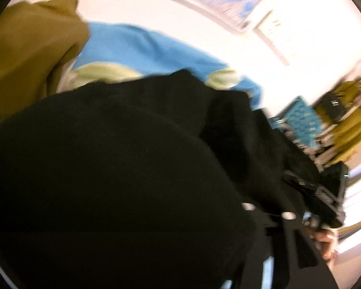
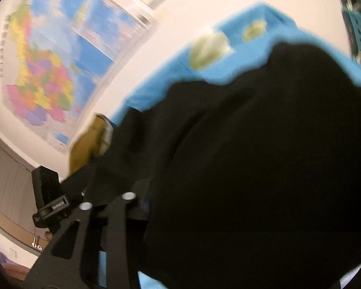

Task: Fold large clothes
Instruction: 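Lift the folded black garment with both grippers off the bed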

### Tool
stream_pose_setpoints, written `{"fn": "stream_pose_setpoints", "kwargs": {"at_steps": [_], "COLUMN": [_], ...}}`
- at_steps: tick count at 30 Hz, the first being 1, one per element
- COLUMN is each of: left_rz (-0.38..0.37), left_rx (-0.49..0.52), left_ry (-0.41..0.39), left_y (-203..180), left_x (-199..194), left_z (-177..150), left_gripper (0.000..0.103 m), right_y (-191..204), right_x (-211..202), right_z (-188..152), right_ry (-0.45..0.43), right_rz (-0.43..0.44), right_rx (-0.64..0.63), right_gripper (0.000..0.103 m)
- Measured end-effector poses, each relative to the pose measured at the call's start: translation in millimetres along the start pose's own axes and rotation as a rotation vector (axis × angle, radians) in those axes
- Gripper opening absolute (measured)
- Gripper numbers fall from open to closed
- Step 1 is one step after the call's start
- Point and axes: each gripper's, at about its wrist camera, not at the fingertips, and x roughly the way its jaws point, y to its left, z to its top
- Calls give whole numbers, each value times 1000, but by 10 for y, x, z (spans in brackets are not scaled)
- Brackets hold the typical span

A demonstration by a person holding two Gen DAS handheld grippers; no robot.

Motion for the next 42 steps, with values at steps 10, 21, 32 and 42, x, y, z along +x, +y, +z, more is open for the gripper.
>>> {"fn": "stream_pose_setpoints", "kwargs": {"at_steps": [10, 21, 32, 42], "left_rz": [120, 103, 48, 42], "left_rx": [55, 133, 181, 206], "left_ry": [-45, -139, -211, -303], "left_y": [-93, -381, -620, -631], "left_x": [195, -287, -676, -1068], "left_z": [83, 168, 286, 401], "left_gripper": [52, 35, 34, 34], "right_y": [59, 616, 1041, 1473], "right_x": [172, -233, -577, -749], "right_z": [64, 241, 387, 508], "right_ry": [-66, -139, -186, -232], "right_rz": [34, 57, 107, 161], "right_rx": [-25, -210, -309, -386], "right_gripper": [28, 19, 18, 18]}}
